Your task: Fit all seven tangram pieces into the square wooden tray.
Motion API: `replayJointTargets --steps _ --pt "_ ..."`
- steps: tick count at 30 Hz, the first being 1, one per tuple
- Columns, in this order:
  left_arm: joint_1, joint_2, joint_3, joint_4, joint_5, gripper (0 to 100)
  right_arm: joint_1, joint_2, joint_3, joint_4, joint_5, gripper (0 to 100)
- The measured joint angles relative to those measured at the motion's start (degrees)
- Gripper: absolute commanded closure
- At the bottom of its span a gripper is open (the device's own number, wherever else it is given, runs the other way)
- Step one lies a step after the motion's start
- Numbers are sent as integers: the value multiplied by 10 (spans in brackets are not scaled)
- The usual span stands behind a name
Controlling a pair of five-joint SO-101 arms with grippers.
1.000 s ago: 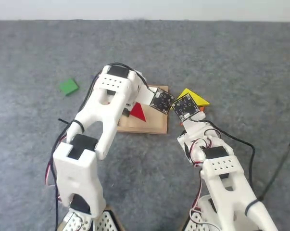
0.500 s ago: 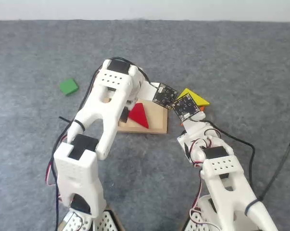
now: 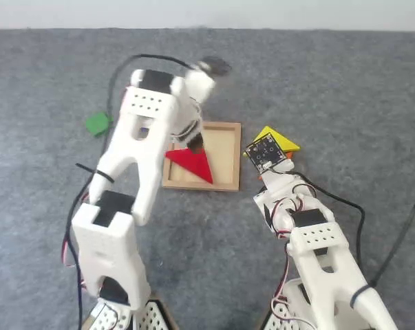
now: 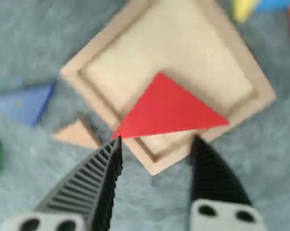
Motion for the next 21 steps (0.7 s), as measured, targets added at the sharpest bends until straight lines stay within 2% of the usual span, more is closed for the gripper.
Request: replayJointTargets --steps 4,7,10,15,21 --pt "-38 0 17 0 199 985 0 0 0 0 0 991" --pt "-46 0 48 0 288 985 0 0 0 0 0 991" --pt "-40 0 98 -4 331 985 0 0 0 0 0 991" --pt "-33 0 172 -58 386 985 0 0 0 0 0 991" --pt "-31 0 184 -80 457 984 0 0 0 0 0 991"
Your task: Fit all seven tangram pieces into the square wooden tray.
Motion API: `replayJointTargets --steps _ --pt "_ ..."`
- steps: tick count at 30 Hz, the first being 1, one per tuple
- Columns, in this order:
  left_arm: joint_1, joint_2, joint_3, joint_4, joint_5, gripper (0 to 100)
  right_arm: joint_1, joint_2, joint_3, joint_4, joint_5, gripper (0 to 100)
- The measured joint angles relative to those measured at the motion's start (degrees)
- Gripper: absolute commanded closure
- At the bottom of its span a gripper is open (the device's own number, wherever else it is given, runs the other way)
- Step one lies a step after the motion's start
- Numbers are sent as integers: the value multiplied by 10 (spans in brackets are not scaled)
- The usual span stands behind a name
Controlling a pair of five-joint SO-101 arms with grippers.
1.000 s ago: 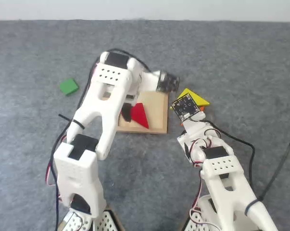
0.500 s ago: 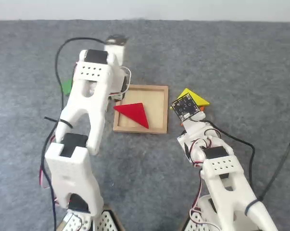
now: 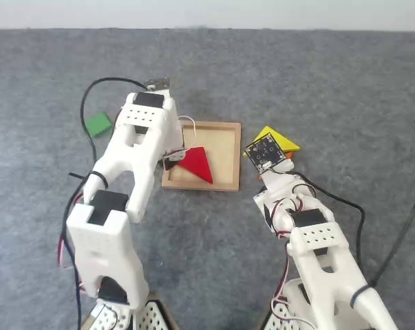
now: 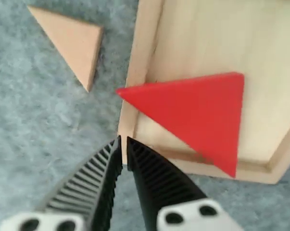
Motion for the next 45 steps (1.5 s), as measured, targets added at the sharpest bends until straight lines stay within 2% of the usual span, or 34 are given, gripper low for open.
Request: replayJointTargets --steps 5,12,20,25,32,35,38,41,43,45 --pt "3 0 0 -46 36 984 -6 0 0 0 0 991" --pt "-5 47 -1 -95 46 984 -16 0 0 0 0 991" --pt "-11 57 -27 -103 44 984 -16 0 0 0 0 991" --pt "-12 62 -50 -116 18 985 -16 0 0 0 0 991" --pt "-7 62 -50 -208 -1 985 -17 0 0 0 0 991" --pt "10 62 -50 -235 -33 986 -17 0 0 0 0 990" --pt "14 62 -50 -236 -61 988 -17 0 0 0 0 992" --pt "6 57 -50 -189 -69 988 -15 0 -8 3 4 991" --pt "-15 34 -47 -163 -69 988 -11 1 -45 39 3 991" --pt "-48 -17 -16 -171 -69 988 -10 12 -101 96 -7 991"
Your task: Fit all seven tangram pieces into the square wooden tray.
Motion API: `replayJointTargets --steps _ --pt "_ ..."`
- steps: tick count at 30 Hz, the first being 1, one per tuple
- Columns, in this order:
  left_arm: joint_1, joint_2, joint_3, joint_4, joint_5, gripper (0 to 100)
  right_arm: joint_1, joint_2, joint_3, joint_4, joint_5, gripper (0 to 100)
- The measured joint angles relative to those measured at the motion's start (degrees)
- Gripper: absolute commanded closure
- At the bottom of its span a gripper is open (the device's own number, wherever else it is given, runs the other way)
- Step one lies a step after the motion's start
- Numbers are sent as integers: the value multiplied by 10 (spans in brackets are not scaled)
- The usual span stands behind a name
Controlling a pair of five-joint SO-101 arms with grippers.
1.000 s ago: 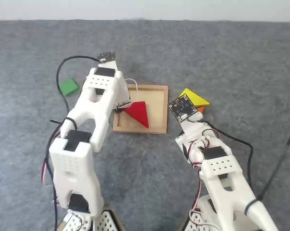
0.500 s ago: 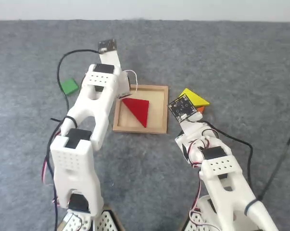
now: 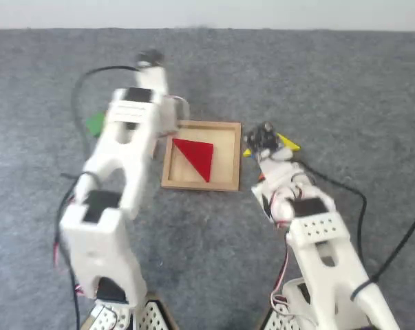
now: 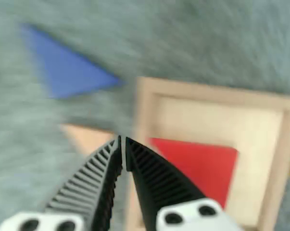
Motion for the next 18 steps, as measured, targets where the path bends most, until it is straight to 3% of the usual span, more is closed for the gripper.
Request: replayJointTargets --steps 3,8,12,18 --pt "-50 -80 98 -73 9 988 -20 33 -44 41 2 991" --pt "-68 -193 300 -208 5 988 -80 128 -99 40 19 991" --pt "-70 -258 391 -244 -53 988 -98 244 -212 40 22 991" --pt "-69 -281 447 -289 -81 988 -112 467 -375 40 24 991"
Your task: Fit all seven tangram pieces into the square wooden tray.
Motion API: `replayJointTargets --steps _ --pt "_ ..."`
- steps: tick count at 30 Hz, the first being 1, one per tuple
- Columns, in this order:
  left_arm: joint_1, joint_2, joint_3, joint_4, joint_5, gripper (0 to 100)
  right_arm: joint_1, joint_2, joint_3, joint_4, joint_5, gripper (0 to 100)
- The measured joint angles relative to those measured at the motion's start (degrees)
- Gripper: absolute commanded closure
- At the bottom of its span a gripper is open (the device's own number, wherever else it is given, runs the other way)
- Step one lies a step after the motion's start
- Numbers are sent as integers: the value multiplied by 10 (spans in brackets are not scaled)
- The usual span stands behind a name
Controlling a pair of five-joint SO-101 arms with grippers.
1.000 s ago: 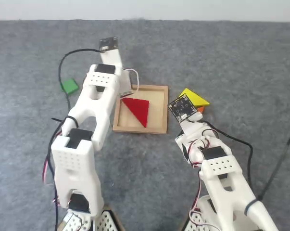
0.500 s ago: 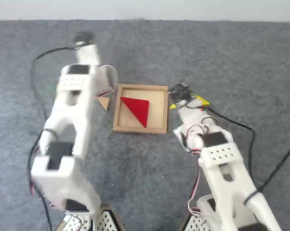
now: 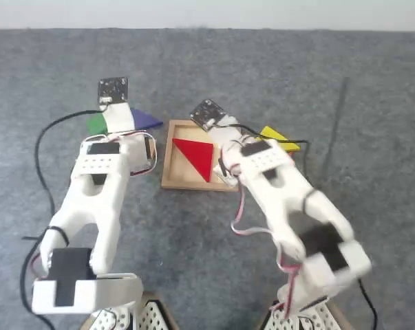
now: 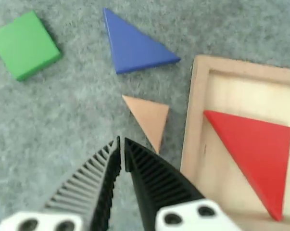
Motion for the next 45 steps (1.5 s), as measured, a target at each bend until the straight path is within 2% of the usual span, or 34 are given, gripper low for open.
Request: replayJointTargets --steps 6,12,19,31,35,39,42,45 --pt "0 -3 23 -55 -5 988 -8 94 -94 24 1 991" --pt "-4 -3 23 -57 -8 988 -29 110 -131 52 1 991" --pt "-64 -3 23 -57 39 988 -88 133 -156 52 1 991" --pt "-69 -3 23 -57 41 988 -142 136 -202 103 6 991" --pt "-69 -3 23 -57 41 988 -120 136 -274 198 48 991" --pt "-69 -3 23 -57 41 988 -80 121 -313 280 53 991" --pt "-69 -3 23 -57 41 987 -65 107 -316 302 55 991" --pt "-69 -3 23 -57 41 987 -46 107 -304 280 34 991"
